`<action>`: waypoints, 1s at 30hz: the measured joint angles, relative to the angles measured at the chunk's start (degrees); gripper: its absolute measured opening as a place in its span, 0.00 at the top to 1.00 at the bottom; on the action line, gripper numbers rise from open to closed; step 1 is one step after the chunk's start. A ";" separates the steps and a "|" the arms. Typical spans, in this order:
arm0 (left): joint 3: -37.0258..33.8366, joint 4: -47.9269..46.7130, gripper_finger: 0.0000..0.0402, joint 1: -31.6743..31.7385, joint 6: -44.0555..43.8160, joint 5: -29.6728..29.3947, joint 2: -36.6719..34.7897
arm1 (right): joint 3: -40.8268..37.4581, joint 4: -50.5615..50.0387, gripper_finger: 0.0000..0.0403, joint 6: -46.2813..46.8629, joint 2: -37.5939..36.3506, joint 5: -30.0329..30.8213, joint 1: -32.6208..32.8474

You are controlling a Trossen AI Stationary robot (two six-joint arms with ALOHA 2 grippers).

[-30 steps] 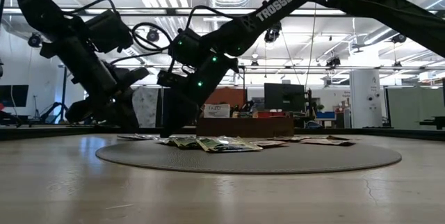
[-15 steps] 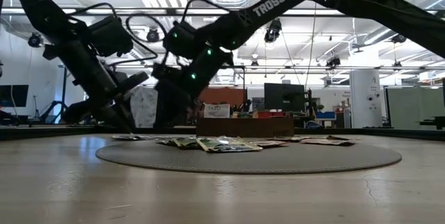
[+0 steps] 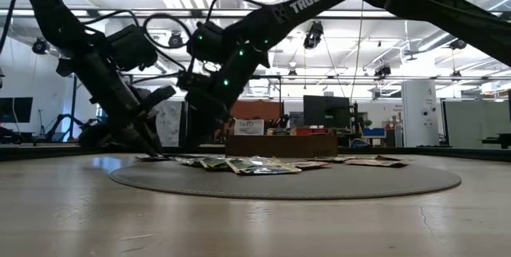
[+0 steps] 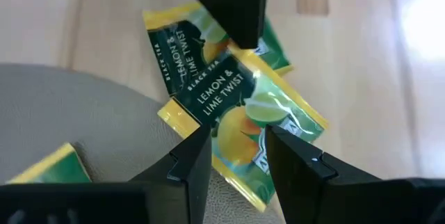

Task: Pick & Place Tea
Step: Put the yellow tea bag into the right section of the wooden organizer

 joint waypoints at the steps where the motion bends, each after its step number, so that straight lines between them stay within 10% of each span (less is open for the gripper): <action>1: -0.01 0.47 0.86 0.04 -0.49 0.02 0.08 | -0.71 0.48 0.67 0.01 0.00 0.01 0.00; 30: -0.03 -0.55 0.86 0.09 -1.79 4.16 -0.14 | -6.67 10.43 0.67 -0.22 0.04 0.08 0.89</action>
